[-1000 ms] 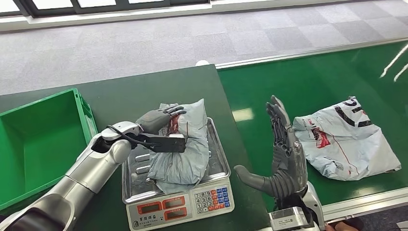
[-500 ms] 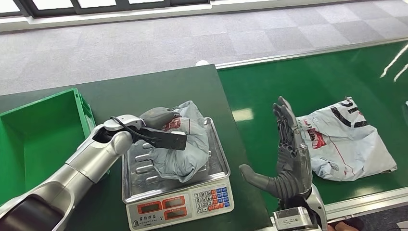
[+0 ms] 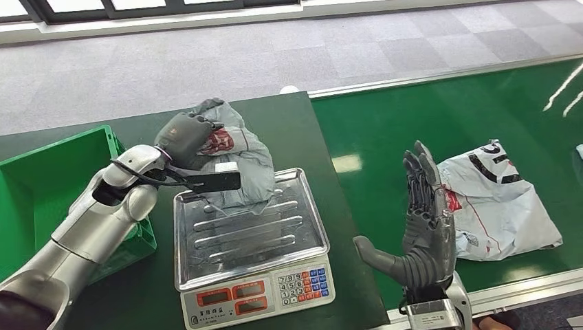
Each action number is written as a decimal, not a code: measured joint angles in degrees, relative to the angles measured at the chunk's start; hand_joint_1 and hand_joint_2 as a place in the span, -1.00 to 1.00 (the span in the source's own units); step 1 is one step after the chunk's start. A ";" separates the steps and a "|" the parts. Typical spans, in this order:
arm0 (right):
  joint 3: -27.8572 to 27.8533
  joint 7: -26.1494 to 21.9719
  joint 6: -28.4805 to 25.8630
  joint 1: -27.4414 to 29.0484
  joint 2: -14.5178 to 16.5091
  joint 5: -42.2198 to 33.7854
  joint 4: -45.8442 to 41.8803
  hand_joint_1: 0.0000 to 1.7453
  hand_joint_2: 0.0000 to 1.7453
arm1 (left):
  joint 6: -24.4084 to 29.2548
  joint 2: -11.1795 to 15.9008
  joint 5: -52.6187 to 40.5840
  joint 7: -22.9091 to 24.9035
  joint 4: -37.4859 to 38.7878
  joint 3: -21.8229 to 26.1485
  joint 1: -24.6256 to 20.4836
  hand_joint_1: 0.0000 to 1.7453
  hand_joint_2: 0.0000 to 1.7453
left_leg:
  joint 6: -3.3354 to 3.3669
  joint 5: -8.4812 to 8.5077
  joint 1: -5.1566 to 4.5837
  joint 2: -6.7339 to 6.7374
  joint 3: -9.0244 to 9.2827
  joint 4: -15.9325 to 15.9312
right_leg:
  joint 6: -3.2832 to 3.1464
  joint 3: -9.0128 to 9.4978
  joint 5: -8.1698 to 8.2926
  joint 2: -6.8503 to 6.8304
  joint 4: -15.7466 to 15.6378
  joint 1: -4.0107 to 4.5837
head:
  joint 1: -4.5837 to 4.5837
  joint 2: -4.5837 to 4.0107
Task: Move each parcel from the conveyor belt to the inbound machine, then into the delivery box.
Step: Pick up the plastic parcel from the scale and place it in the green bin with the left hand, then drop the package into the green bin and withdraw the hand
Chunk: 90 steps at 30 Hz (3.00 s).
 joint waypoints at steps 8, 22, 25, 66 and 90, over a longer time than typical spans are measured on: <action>-0.09 0.13 -2.77 1.65 -0.07 0.31 0.00 -1.00 1.00 | 14.40 5.13 -18.49 6.00 -4.34 12.48 2.29 1.00 1.00 | 0.00 0.00 0.02 0.03 -0.01 -0.01 | 0.00 -0.01 0.00 0.00 0.01 0.00 | 0.01 0.00; -0.10 0.04 -2.37 3.16 -0.07 0.48 0.00 -1.00 1.00 | 21.70 11.59 -35.29 11.97 5.52 39.19 13.73 1.00 1.00 | -0.03 0.04 0.05 0.01 -0.03 -0.01 | -0.02 -0.05 -0.02 0.03 0.03 0.05 | 0.00 0.00; -0.11 -0.08 -2.33 3.24 -0.10 0.34 0.02 -1.00 1.00 | 21.89 11.80 -36.01 12.24 6.64 42.87 16.16 1.00 1.00 | -0.02 0.01 0.04 0.02 -0.04 -0.01 | -0.02 -0.04 -0.03 0.02 0.01 0.05 | 0.01 0.00; -15.80 28.81 -5.49 -11.07 -20.03 45.58 25.02 -1.00 -1.00 | 5.91 1.45 51.38 -5.08 -25.20 43.87 31.36 -1.00 -1.00 | 0.03 -0.10 0.04 0.02 -0.02 0.08 | 0.01 0.00 0.03 -0.03 -0.11 0.06 | 0.00 0.00; -11.07 33.20 28.73 -21.36 -35.35 28.91 53.28 -1.00 1.00 | -0.36 -0.96 42.07 -9.04 -34.72 32.70 40.03 -1.00 -1.00 | 0.18 -0.20 -0.04 0.10 -0.03 0.08 | 0.11 0.01 -0.06 -0.06 -0.14 -0.04 | 0.01 0.00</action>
